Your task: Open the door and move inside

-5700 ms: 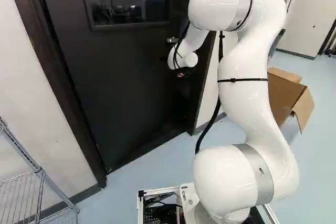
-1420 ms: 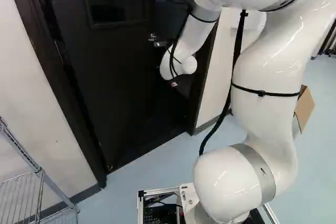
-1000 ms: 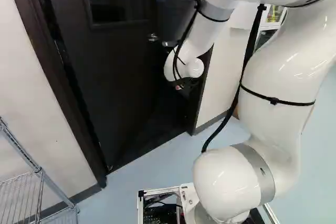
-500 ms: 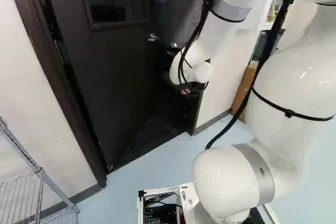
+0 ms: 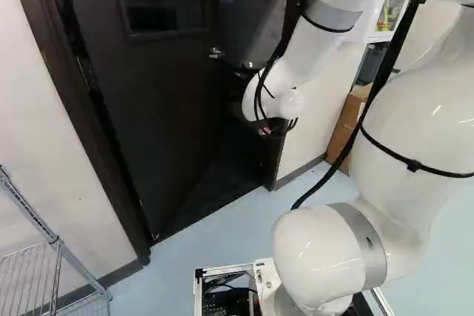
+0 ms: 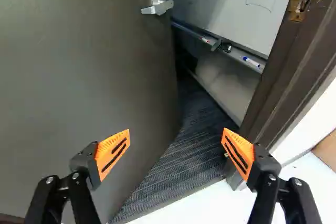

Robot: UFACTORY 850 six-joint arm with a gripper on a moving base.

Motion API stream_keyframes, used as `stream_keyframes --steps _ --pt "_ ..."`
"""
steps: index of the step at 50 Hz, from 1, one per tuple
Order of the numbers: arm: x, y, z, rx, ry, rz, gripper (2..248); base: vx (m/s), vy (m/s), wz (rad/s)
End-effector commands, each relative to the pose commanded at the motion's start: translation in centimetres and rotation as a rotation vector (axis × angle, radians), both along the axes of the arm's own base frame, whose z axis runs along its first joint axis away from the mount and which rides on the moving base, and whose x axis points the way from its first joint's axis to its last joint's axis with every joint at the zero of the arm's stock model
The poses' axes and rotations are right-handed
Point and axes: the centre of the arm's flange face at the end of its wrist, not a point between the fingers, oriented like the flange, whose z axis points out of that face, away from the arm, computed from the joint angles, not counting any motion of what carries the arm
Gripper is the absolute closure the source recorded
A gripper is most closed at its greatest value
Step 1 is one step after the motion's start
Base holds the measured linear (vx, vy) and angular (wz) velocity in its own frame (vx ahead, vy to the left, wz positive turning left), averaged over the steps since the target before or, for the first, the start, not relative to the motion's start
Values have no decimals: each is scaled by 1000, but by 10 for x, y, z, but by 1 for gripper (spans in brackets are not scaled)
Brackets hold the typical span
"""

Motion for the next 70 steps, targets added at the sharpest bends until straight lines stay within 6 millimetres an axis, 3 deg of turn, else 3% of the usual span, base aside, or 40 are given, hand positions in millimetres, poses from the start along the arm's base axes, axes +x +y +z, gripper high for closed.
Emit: stream_keyframes --steps 28,70 --pt "0 0 0 0 0 0 3 24 12 2" --pt "0 0 0 0 0 0 3 127 76 153"
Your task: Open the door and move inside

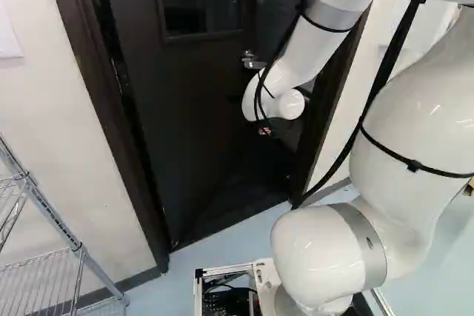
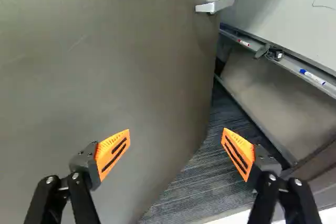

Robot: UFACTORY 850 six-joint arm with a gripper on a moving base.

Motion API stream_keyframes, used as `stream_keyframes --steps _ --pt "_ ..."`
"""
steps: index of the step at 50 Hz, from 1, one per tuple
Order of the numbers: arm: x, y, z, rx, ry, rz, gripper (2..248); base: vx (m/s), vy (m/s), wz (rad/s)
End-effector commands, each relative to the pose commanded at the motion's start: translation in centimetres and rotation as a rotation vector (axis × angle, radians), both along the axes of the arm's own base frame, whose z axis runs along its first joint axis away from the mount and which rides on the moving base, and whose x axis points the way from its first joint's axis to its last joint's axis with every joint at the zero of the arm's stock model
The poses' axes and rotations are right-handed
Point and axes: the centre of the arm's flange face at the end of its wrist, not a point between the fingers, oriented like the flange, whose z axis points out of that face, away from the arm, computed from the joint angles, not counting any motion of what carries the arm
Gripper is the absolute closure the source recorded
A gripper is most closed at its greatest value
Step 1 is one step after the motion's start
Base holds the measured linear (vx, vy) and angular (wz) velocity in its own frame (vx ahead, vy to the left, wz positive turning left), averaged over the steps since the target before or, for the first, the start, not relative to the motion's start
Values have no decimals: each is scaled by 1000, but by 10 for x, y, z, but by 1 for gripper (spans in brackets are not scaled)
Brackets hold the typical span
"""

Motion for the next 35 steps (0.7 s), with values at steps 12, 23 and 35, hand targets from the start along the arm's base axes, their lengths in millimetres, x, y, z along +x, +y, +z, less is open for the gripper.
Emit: stream_keyframes --steps 12,23,35 --pt "0 0 0 0 0 0 3 194 51 -8" --pt "0 0 0 0 0 0 3 187 52 -10" --pt "0 0 0 0 0 0 3 190 51 -12"
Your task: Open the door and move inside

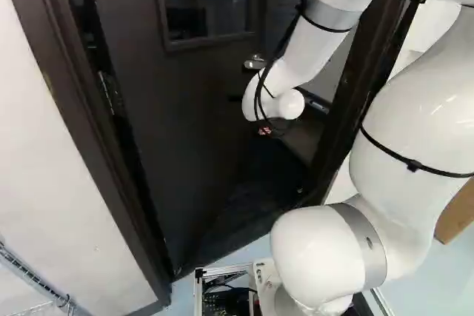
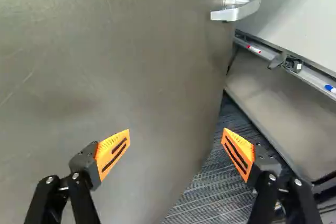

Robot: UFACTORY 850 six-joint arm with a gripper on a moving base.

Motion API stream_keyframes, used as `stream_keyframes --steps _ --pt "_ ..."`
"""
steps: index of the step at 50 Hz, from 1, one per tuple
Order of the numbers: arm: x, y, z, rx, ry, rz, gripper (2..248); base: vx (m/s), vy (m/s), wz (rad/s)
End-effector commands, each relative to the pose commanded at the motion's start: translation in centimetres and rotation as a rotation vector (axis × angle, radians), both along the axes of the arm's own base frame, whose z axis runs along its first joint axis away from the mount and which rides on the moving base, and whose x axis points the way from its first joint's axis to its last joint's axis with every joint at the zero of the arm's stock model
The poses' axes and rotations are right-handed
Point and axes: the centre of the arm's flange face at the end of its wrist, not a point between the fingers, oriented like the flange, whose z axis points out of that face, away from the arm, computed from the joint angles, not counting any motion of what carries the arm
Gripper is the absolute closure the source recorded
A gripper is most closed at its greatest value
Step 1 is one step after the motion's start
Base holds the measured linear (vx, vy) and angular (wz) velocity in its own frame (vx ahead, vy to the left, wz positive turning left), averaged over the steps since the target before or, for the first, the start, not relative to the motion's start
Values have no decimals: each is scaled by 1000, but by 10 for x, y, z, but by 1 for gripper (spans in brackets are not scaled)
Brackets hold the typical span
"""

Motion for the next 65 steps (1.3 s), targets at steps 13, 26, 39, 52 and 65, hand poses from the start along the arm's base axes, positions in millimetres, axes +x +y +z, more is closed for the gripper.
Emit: stream_keyframes --steps 13,26,39,52,65 --pt "1 0 0 0 0 0 3 164 30 -17" --pt "2 0 0 0 0 0 3 12 -1 -6" --pt "11 6 0 0 -1 13 3 0 0 0" --pt "26 21 0 0 -2 47 3 -2 -1 0" --pt "37 41 0 -2 -4 91 3 0 0 0"
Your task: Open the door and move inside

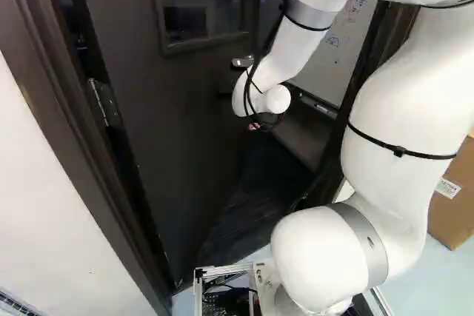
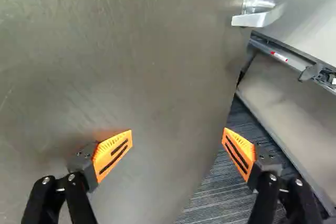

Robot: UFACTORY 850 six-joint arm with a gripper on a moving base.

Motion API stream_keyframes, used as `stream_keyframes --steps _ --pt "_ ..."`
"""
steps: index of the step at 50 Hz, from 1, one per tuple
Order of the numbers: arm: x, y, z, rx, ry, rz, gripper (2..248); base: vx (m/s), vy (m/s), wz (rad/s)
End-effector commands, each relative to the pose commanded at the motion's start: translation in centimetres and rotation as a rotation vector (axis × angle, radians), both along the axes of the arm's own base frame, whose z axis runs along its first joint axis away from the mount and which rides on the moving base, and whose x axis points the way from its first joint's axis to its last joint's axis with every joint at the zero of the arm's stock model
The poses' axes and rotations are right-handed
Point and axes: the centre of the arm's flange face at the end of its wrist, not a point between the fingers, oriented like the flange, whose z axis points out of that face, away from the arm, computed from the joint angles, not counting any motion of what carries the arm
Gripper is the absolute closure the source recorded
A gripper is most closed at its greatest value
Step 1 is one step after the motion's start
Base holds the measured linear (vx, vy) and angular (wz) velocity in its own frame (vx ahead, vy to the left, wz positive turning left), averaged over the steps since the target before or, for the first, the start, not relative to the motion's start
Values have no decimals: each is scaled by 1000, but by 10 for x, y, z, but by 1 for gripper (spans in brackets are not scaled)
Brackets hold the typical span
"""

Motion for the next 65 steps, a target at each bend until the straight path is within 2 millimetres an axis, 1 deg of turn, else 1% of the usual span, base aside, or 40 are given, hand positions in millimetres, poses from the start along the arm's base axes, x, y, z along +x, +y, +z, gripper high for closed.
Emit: stream_keyframes --steps 49,65 --pt "35 77 -2 -2 -13 149 3 0 0 0" --pt "49 103 -3 0 -21 190 3 0 0 0"
